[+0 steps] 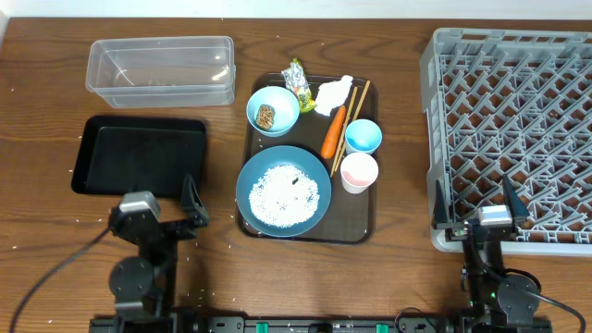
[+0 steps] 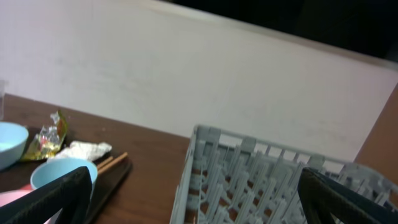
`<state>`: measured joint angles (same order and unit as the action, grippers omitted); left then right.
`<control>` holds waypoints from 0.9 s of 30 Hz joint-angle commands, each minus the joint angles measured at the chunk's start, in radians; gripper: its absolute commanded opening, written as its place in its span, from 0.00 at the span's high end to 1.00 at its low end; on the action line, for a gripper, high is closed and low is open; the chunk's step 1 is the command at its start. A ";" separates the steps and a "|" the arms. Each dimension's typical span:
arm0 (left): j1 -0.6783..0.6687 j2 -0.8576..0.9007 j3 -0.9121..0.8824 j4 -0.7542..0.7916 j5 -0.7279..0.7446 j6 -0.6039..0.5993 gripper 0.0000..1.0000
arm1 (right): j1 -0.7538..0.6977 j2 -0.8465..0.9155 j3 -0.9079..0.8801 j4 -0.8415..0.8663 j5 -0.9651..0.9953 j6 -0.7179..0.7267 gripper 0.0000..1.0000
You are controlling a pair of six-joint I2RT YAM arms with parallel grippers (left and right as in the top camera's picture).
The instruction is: Sort waste into correct bins and load items into the dishwasher rack
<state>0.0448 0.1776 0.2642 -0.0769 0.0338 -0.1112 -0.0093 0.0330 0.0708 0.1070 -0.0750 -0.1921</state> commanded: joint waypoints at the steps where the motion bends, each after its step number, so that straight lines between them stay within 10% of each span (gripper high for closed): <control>1: 0.005 0.130 0.114 -0.009 0.036 0.025 0.02 | -0.004 0.009 0.076 0.000 -0.024 0.005 0.01; 16: -0.020 0.806 0.785 -0.285 0.211 0.033 0.02 | -0.004 0.557 0.550 -0.180 -0.108 0.003 0.01; 27: -0.245 1.291 1.314 -0.602 0.075 0.089 0.02 | -0.004 1.066 1.110 -0.629 -0.286 0.004 0.01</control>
<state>-0.1509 1.3651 1.4467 -0.6193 0.1879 -0.0467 -0.0093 1.0073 1.0527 -0.4438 -0.2836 -0.1909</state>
